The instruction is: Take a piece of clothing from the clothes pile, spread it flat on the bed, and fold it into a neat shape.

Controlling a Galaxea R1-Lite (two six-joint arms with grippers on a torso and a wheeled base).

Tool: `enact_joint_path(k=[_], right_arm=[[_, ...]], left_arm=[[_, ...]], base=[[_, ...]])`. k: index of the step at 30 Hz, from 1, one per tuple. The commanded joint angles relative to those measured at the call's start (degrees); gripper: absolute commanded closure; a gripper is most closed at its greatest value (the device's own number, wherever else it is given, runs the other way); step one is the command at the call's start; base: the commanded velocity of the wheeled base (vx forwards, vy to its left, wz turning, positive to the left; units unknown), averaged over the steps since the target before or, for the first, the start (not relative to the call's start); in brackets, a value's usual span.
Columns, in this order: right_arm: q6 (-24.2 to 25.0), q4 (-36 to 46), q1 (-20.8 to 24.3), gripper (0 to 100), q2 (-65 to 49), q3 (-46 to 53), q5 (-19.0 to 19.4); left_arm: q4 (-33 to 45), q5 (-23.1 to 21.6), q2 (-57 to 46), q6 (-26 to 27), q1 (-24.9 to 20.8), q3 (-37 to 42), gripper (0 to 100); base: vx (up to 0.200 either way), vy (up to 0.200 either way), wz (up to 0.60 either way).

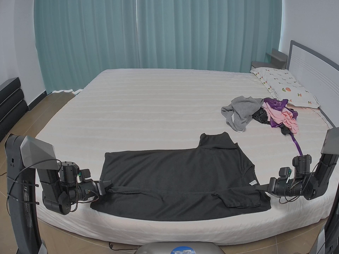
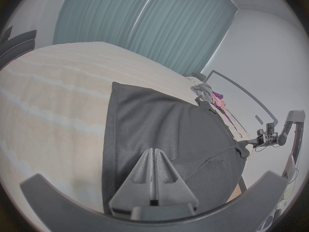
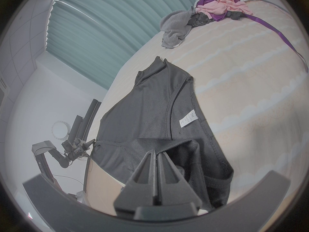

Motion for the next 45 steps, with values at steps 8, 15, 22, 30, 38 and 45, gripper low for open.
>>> enact_joint_path(k=[8, 15, 22, 30, 38, 45], right_arm=[[0.19, -0.53, -0.18, 100, -0.43, 0.08, 0.03], [1.86, -2.29, -0.09, 100, -1.4, 0.96, -0.06], [3.18, -7.03, -0.35, 100, -4.39, 4.65, 0.03], [3.18, -8.97, -0.71, 100, -6.67, 9.05, 0.03], [3.27, -13.1, -0.79, 100, -10.28, 14.23, 0.03], [3.27, -14.42, -2.02, 100, -13.26, 17.57, 1.17]], left_arm=[[-0.08, 0.53, -3.94, -0.47, 0.48, 2.63, 100], [-0.08, 1.15, -8.6, -5.31, 0.48, 5.62, 100], [-0.08, 3.87, -12.21, -7.51, 0.48, 9.14, 100], [-0.08, 5.19, -18.01, -8.3, 0.92, 14.24, 100], [-0.08, 6.86, -22.49, -8.38, 1.54, 19.24, 100], [-0.08, 6.86, -26.36, -8.47, 1.63, 23.2, 100]], base=[[0.0, 0.0, 0.0], [0.0, 0.0, 0.0], [0.0, 0.0, 0.0], [0.0, 0.0, 0.0], [0.0, 0.0, 0.0], [0.0, 0.0, 0.0]])
